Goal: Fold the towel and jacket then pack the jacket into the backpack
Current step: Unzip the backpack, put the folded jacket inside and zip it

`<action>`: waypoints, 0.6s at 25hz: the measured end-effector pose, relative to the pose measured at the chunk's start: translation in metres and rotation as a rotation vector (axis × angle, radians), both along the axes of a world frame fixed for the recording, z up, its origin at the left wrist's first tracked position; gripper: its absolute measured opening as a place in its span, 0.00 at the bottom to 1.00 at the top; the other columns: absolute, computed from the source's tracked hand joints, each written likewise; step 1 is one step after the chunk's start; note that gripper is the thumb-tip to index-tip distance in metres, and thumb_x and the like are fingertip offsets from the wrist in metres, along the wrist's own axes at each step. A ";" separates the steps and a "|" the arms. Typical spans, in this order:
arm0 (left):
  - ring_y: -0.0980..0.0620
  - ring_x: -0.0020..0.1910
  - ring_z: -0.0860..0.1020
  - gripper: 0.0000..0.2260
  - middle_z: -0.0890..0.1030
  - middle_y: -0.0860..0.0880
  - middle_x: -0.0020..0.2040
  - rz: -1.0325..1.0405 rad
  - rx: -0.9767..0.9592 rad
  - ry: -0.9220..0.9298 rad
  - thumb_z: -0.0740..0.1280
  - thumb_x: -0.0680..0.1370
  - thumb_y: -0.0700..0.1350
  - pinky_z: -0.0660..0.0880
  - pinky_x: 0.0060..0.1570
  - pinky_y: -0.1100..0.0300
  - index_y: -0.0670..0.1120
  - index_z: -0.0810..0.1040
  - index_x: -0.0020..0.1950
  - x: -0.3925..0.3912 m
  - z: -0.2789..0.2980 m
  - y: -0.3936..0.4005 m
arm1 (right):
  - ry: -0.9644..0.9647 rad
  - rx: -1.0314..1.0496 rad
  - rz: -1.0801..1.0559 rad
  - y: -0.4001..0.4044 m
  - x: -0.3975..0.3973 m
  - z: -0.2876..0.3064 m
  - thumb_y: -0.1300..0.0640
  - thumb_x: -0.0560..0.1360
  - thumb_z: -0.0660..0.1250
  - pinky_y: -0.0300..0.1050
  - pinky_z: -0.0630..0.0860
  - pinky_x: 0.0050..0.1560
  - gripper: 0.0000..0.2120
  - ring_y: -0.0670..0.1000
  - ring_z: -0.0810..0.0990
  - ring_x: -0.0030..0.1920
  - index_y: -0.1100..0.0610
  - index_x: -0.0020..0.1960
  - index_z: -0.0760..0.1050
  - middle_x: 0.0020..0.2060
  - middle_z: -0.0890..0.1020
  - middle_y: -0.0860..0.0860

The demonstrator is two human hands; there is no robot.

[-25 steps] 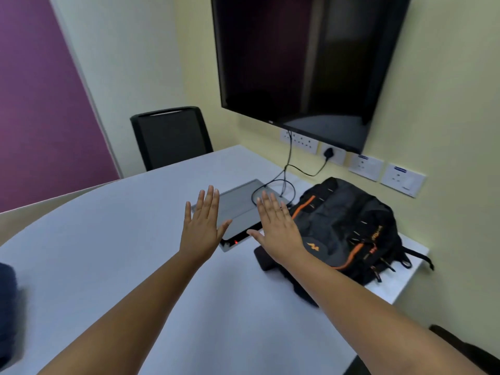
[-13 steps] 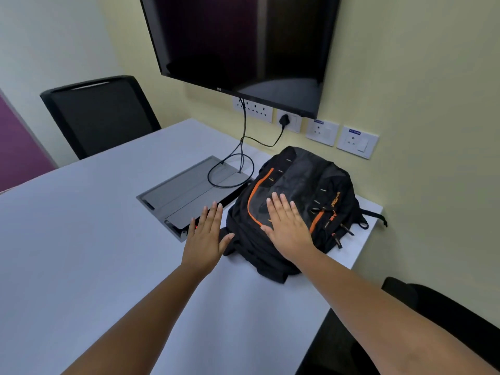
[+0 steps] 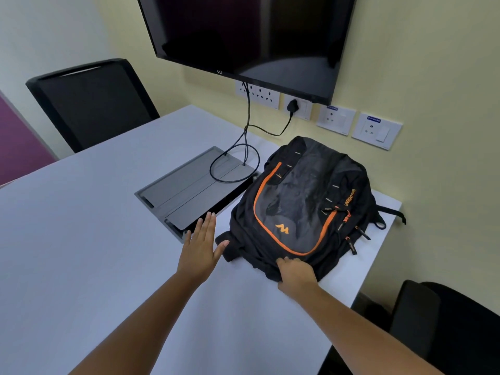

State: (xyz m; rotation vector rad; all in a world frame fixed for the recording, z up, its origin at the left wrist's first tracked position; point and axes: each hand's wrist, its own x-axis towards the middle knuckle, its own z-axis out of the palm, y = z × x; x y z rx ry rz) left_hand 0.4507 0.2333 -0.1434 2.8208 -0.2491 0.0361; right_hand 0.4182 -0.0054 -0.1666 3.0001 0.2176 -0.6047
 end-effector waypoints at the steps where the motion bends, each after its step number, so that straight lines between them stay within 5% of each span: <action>1: 0.50 0.77 0.46 0.45 0.46 0.50 0.78 0.009 -0.015 0.005 0.29 0.66 0.74 0.48 0.74 0.49 0.47 0.40 0.76 0.000 0.000 0.003 | -0.012 0.027 0.030 0.001 0.001 0.005 0.56 0.74 0.64 0.47 0.73 0.45 0.17 0.57 0.76 0.56 0.59 0.61 0.68 0.55 0.77 0.56; 4: 0.48 0.77 0.49 0.48 0.50 0.49 0.78 0.022 -0.051 0.026 0.30 0.66 0.75 0.51 0.75 0.48 0.46 0.45 0.77 -0.004 0.001 0.009 | 0.082 0.078 0.159 0.005 -0.004 0.024 0.58 0.72 0.63 0.45 0.67 0.39 0.06 0.57 0.77 0.45 0.57 0.48 0.70 0.33 0.70 0.50; 7: 0.47 0.77 0.50 0.42 0.50 0.49 0.78 0.067 -0.107 0.100 0.39 0.71 0.74 0.53 0.73 0.45 0.49 0.44 0.77 -0.010 0.003 0.011 | 0.210 0.098 0.308 0.016 -0.021 0.043 0.57 0.69 0.65 0.42 0.65 0.31 0.05 0.55 0.72 0.37 0.56 0.40 0.71 0.29 0.68 0.49; 9: 0.46 0.76 0.51 0.36 0.50 0.51 0.78 0.125 -0.206 0.165 0.50 0.74 0.68 0.56 0.71 0.40 0.54 0.43 0.77 -0.016 0.003 0.010 | 0.310 0.120 0.455 0.024 -0.044 0.050 0.54 0.68 0.68 0.43 0.66 0.30 0.08 0.55 0.72 0.35 0.58 0.37 0.71 0.30 0.72 0.52; 11: 0.45 0.76 0.55 0.38 0.52 0.50 0.78 0.197 -0.358 0.244 0.58 0.74 0.65 0.59 0.71 0.41 0.55 0.44 0.77 -0.027 0.000 0.012 | 0.494 0.186 0.519 0.032 -0.071 0.054 0.48 0.70 0.70 0.46 0.72 0.39 0.13 0.56 0.77 0.42 0.58 0.46 0.77 0.41 0.81 0.54; 13: 0.43 0.73 0.61 0.40 0.58 0.45 0.76 0.306 -0.461 0.427 0.63 0.74 0.62 0.62 0.70 0.45 0.50 0.46 0.77 -0.045 -0.015 0.016 | 0.629 0.368 0.311 0.030 -0.090 0.060 0.41 0.70 0.70 0.46 0.73 0.51 0.18 0.50 0.78 0.53 0.50 0.55 0.79 0.51 0.82 0.48; 15: 0.41 0.65 0.71 0.34 0.70 0.41 0.70 0.436 -0.484 0.585 0.64 0.75 0.60 0.67 0.65 0.49 0.43 0.58 0.74 -0.070 -0.034 0.017 | 0.399 0.633 0.023 0.023 -0.092 0.065 0.38 0.69 0.69 0.46 0.74 0.55 0.16 0.47 0.78 0.54 0.46 0.52 0.79 0.49 0.82 0.44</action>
